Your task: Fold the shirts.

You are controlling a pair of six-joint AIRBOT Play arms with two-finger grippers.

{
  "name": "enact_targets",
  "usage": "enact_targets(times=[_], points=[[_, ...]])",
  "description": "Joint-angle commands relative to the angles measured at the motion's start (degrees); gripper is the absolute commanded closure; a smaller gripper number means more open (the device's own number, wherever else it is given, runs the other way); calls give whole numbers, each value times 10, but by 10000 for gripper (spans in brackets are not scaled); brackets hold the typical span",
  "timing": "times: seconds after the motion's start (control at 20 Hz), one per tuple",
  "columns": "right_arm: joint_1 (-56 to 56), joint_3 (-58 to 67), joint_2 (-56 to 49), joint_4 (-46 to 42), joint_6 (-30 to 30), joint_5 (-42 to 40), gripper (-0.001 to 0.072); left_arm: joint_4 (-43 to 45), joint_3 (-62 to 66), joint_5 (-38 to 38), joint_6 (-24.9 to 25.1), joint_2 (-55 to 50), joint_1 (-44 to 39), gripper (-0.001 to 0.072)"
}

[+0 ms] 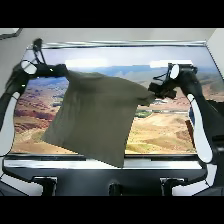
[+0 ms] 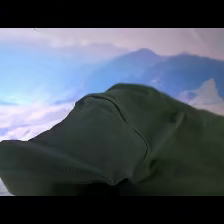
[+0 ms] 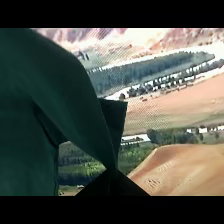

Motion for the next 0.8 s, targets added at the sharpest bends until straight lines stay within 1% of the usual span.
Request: enact_targets(times=[0.0, 0.1, 0.25, 0.35, 0.4, 0.45, 0.5, 0.55, 0.6, 0.65, 0.7, 0.75], points=[[0, 0, -35, 5, -23, 26, 672, -1, 0, -20, 0, -28, -14, 672], [0, 0, -35, 5, -23, 29, 672, 0, 0, -42, 0, -25, -13, 672], [0, 1, -34, 5, -25, 47, 672, -1, 0, -96, 0, -21, -3, 672], [0, 1, -28, 1, -38, 45, 670, -1, 0, -126, 0, -15, 9, 672], [0, 1, -21, -16, -38, 27, 628, 0, 0, -137, 0, -10, 18, 672], [0, 3, -12, -36, -28, 14, 270, -1, 0, -144, 0, -3, 29, 672], [-1, 8, -2, -41, -31, 15, 0, -1, 0, -149, 0, 3, 39, 672], [-1, 14, 12, -40, -41, 22, 37, -1, 0, -153, 0, 8, 49, 672], [-1, 18, 28, -36, -60, 34, 38, -1, 0, -160, 0, 10, 59, 672], [-1, 18, 49, -9, -88, 55, 58, -1, 0, -170, 0, 10, 67, 672], [-1, 18, 65, 31, -109, 91, 95, 0, -1, -179, 0, 9, 73, 672], [-1, 13, 77, 88, -130, 134, 94, 0, -1, -187, 0, 6, 76, 672]])
